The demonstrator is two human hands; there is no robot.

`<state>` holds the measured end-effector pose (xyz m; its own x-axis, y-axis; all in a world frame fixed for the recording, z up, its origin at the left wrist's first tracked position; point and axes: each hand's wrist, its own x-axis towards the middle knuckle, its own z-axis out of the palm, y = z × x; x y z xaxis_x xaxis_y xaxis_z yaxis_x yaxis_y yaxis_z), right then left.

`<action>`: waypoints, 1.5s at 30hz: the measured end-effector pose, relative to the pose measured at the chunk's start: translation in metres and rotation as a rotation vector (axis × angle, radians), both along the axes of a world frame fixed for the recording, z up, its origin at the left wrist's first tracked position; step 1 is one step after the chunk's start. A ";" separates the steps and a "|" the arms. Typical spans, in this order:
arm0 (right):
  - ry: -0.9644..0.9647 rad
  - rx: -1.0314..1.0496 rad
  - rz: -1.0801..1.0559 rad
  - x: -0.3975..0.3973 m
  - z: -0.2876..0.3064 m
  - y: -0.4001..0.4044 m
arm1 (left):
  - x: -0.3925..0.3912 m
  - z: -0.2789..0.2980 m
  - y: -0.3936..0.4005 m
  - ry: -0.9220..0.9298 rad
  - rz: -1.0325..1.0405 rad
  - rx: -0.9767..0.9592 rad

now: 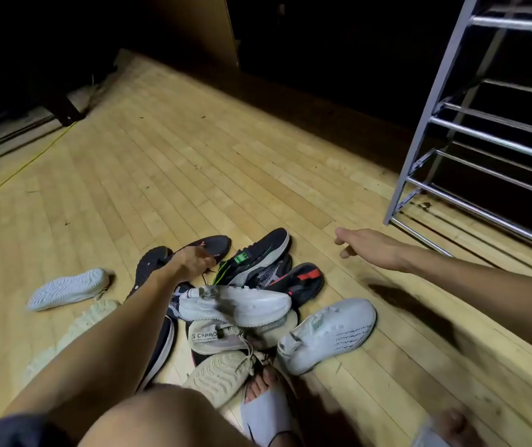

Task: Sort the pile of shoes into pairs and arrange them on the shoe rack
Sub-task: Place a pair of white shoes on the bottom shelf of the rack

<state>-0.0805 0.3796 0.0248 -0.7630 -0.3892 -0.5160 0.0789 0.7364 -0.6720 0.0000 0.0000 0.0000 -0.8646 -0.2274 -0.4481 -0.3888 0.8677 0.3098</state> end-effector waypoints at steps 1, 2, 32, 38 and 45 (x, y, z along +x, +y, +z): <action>-0.006 -0.019 -0.017 0.000 -0.001 -0.001 | 0.003 -0.002 -0.002 -0.016 -0.005 -0.002; -0.012 -0.018 -0.028 0.001 0.000 -0.002 | 0.006 -0.003 -0.002 -0.039 -0.005 0.001; -0.035 0.093 0.039 0.010 -0.009 -0.020 | 0.031 -0.044 -0.003 -0.410 0.654 0.411; -0.023 0.090 0.015 0.017 0.012 -0.020 | 0.001 0.001 0.026 -0.303 0.497 0.681; 0.121 0.071 -0.021 0.027 0.065 0.004 | -0.014 0.055 0.089 -0.106 0.340 0.758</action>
